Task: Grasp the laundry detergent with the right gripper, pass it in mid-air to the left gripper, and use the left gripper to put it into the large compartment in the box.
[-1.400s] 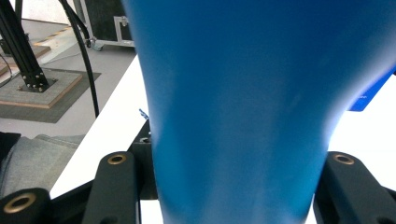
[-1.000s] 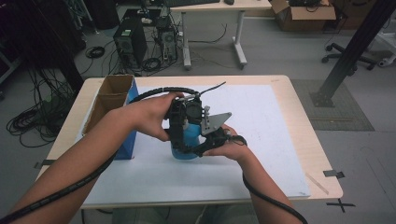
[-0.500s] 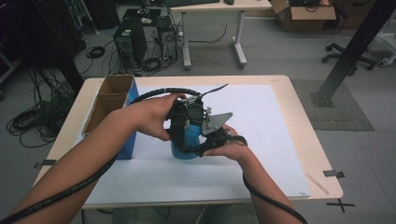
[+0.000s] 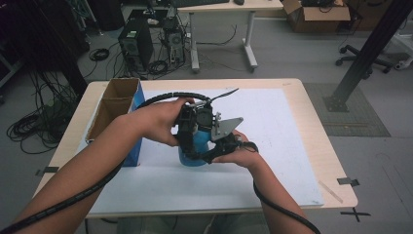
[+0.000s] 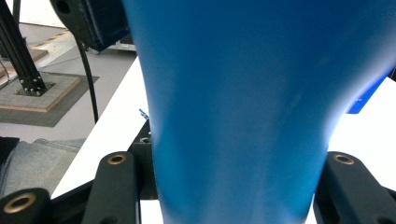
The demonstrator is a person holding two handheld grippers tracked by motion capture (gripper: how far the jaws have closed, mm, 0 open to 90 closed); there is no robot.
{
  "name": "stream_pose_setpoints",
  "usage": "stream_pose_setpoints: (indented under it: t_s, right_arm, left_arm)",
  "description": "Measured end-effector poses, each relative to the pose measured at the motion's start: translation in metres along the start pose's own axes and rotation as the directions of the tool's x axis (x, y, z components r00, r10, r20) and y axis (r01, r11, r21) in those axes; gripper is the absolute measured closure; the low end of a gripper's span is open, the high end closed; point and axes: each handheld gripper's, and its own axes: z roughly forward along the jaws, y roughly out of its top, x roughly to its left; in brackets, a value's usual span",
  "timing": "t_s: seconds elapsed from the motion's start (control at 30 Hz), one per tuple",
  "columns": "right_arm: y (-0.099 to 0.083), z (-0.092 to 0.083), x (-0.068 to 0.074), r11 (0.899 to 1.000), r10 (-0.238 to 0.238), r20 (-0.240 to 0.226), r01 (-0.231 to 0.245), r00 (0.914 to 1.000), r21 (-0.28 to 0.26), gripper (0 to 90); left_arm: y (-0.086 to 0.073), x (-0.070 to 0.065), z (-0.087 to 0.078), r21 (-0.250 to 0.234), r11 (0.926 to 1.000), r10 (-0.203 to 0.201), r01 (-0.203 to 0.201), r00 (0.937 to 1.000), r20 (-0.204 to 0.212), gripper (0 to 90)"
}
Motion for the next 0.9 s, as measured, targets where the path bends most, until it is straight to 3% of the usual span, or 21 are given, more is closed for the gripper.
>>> stream_pose_setpoints:
  t_s: [0.23, 0.6, 0.9]
  right_arm:
    - [0.0011, 0.0005, 0.0002, 1.000, 0.000, -0.001, 0.000, 1.0000, -0.001, 45.6]
    - [0.0010, 0.0014, -0.0001, 1.000, -0.002, -0.003, 0.002, 1.0000, 0.000, 45.5]
    - [0.0033, 0.0008, 0.0019, 1.000, -0.004, -0.001, 0.004, 1.0000, -0.004, 45.6]
  left_arm:
    - [0.0005, -0.0010, -0.0002, 0.007, 1.0000, -0.002, 0.002, 0.9998, -0.022, 27.7]
    - [-0.0010, -0.0017, 0.0011, 0.017, 0.9997, 0.021, -0.020, 0.9995, -0.023, 32.5]
    - [0.0008, 0.0002, -0.0024, 0.018, 0.9998, 0.012, -0.012, 0.9999, 0.005, 36.8]
